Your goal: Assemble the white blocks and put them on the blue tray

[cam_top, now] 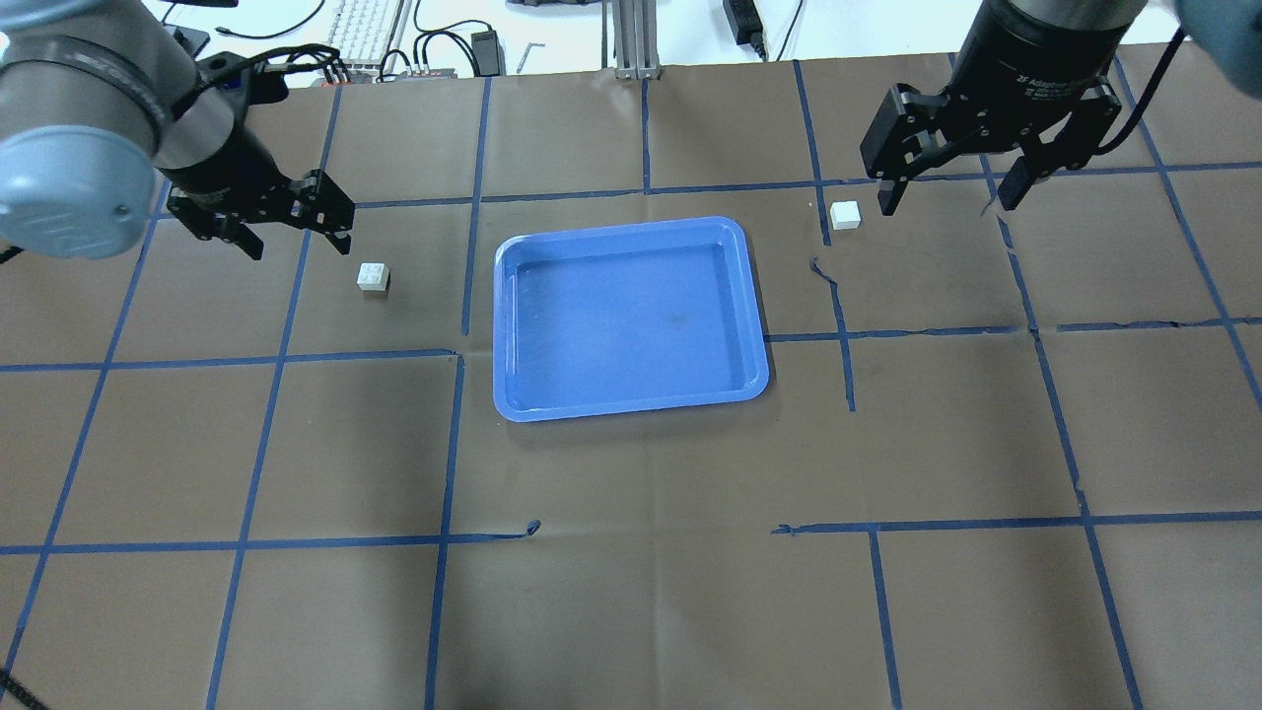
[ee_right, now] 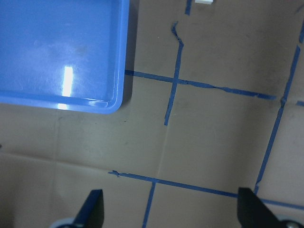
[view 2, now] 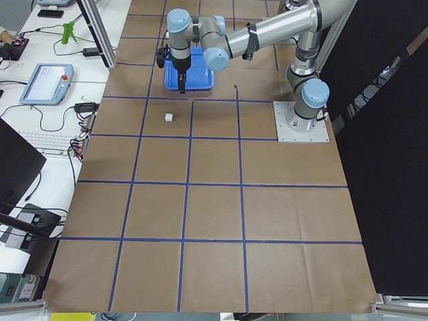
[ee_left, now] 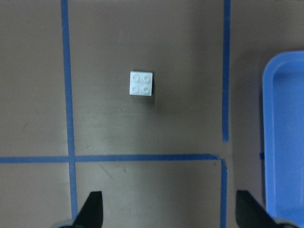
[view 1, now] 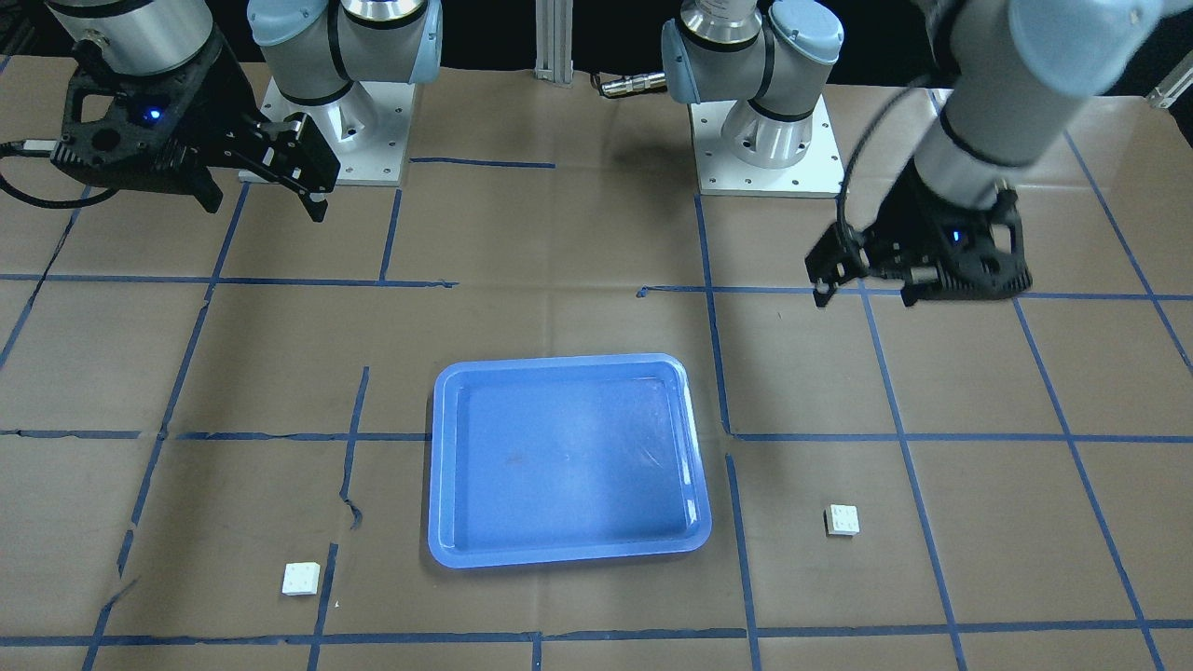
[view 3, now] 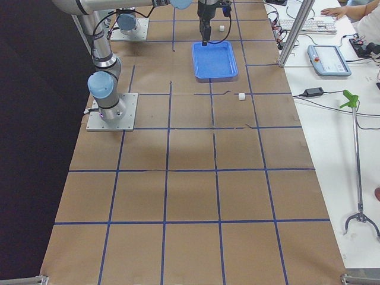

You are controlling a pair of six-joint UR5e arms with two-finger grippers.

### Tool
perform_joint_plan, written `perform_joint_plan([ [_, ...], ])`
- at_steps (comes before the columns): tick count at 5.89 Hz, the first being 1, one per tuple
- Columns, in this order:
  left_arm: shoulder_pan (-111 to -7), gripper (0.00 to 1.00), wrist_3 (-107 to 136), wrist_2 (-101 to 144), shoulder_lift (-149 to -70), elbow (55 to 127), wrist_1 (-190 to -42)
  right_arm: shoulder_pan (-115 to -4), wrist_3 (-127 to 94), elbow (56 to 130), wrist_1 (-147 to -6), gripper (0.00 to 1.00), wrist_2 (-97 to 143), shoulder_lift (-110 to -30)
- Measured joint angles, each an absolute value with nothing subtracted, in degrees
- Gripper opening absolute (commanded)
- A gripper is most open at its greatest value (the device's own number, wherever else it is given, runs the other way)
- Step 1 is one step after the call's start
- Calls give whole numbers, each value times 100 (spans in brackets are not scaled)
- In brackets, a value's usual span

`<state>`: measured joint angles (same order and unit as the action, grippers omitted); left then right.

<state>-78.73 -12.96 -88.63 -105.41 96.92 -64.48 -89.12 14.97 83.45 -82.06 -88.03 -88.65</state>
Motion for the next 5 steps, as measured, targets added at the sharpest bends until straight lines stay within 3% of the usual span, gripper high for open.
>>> perform_joint_plan([
  [2, -7844, 96, -1803, -8865, -11553, 9713, -5176, -8882, 3900, 8353, -8396, 99, -8842, -8768],
  [3, -7841, 90, -1883, -8862, -11938, 9715, -4728, -8861, 5301, 8341, -8754, 99, -8851, -8617],
  [4, -7837, 70, -1927, -8860, -12164, 9716, -4558, -8793, 6829, 8274, -9106, 99, -8851, -8422],
  [5, -7834, 33, -1953, -8862, -12278, 9718, -4522, -8582, 8366, 8057, -9295, 99, -8819, -8153],
])
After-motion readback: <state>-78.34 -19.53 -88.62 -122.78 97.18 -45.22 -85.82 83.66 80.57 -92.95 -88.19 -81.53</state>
